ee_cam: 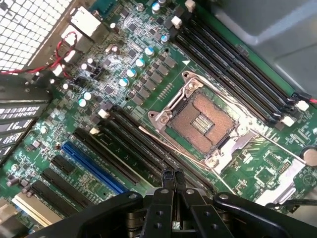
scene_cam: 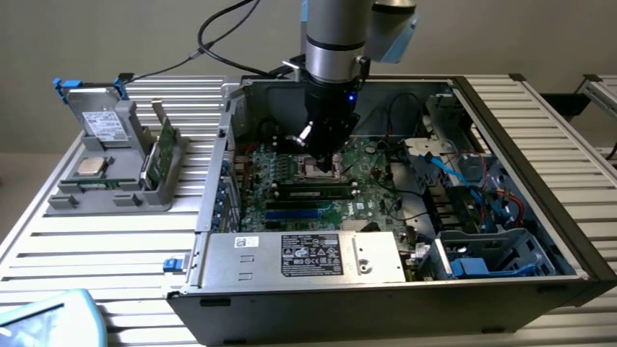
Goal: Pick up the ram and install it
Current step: 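Press down the ram until it locks into place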
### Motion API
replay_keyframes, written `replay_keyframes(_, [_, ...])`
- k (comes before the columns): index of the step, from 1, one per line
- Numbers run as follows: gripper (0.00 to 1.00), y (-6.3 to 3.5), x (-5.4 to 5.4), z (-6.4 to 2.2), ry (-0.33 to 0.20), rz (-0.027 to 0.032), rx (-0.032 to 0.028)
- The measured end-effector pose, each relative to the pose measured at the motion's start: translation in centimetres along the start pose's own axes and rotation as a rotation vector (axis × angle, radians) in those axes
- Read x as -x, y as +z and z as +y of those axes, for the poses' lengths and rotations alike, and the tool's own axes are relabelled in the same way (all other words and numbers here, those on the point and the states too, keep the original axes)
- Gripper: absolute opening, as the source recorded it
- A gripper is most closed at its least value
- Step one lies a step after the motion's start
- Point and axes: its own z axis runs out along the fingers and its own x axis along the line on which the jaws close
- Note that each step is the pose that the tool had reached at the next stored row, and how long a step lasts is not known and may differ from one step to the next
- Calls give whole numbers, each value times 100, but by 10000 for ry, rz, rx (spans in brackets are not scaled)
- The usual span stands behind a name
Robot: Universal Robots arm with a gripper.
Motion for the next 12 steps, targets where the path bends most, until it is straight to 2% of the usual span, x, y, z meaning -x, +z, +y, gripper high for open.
replay_keyframes(5, [11,0,-1,1,667,-3,3])
replay_keyframes(12, [11,0,-1,0,1633,25,30])
